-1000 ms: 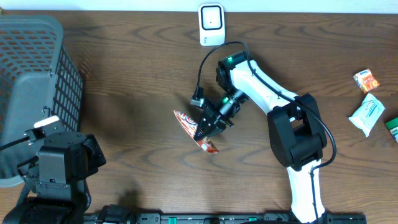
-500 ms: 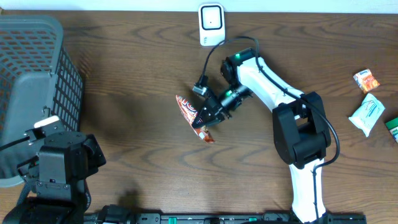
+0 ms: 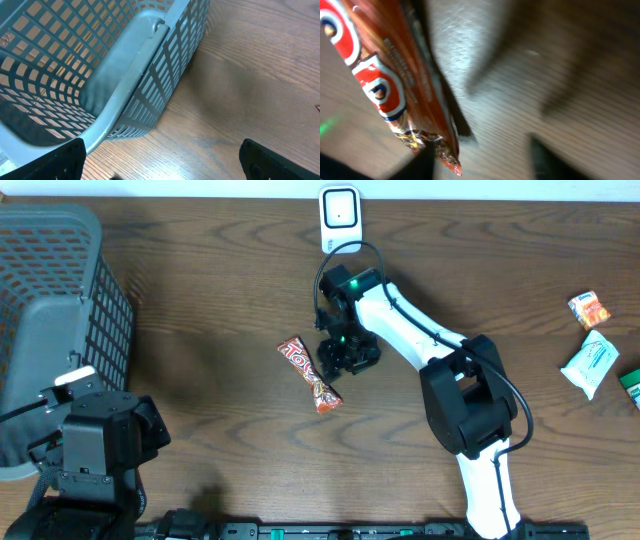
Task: Scan the item barcode
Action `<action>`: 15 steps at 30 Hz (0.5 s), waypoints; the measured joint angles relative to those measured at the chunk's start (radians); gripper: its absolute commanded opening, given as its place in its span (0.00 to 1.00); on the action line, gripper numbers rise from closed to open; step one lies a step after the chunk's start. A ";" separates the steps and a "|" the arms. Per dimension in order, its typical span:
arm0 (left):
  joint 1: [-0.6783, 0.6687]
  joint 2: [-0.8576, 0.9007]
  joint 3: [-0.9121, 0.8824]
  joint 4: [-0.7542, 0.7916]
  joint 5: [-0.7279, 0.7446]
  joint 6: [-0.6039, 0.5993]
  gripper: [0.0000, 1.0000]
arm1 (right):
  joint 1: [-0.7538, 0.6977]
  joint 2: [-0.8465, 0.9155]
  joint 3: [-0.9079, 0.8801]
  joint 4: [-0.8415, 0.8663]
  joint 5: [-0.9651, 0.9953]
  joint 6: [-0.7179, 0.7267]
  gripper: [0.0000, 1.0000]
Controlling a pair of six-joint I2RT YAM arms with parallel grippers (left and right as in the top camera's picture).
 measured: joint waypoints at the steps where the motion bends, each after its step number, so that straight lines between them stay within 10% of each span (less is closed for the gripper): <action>1: 0.000 0.000 0.000 0.000 0.000 0.000 0.98 | 0.000 0.000 0.014 -0.009 0.006 0.019 0.01; 15: 0.000 0.000 0.000 0.000 0.000 0.000 0.98 | 0.007 0.000 0.139 0.090 -0.063 0.108 0.01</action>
